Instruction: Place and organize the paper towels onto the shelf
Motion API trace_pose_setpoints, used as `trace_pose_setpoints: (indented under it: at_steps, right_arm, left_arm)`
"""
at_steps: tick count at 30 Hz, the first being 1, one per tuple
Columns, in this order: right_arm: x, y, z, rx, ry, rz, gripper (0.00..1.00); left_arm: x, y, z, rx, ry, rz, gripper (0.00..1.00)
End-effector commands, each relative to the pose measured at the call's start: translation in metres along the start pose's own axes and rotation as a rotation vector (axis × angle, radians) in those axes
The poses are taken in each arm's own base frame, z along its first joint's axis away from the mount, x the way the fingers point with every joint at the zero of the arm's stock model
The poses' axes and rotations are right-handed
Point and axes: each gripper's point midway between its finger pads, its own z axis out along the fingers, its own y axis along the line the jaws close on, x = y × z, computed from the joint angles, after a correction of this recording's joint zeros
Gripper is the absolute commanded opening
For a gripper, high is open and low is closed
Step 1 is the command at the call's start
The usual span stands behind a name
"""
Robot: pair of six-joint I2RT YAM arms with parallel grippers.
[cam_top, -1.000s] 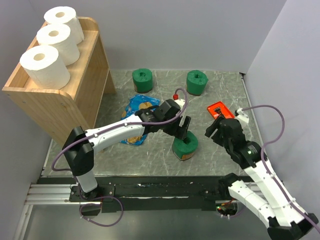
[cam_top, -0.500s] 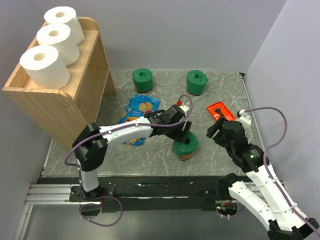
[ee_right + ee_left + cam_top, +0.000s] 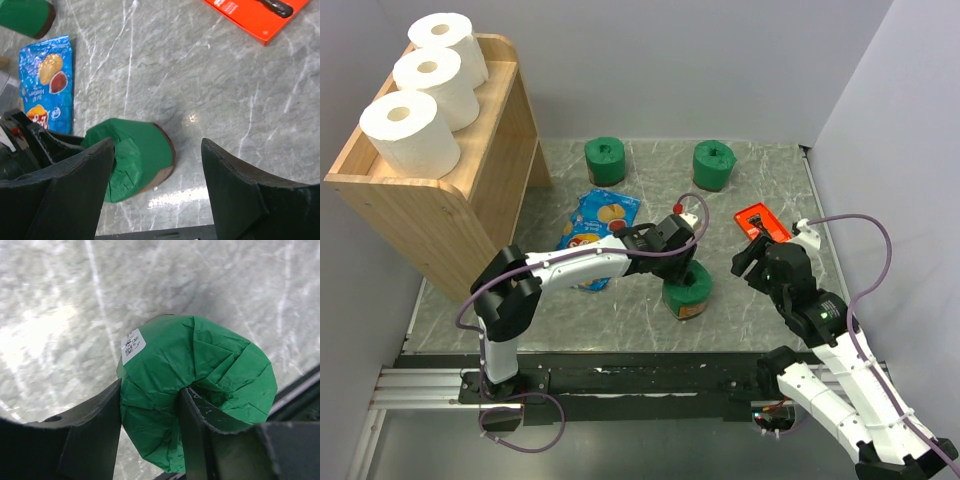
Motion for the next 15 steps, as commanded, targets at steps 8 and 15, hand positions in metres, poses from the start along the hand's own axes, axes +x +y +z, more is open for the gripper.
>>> trace_pose_setpoints:
  at_steps: [8,15]
  right_arm:
    - [0.002,0.016,0.003,-0.091,0.009,-0.017,0.77]
    - [0.007,0.020,0.005,-0.120,0.021,-0.031,0.77]
  left_arm:
    - [-0.025,0.061,-0.018,-0.255,-0.079,-0.054,0.46]
    - [-0.036,0.075,-0.035,-0.310,-0.109,-0.070,0.65]
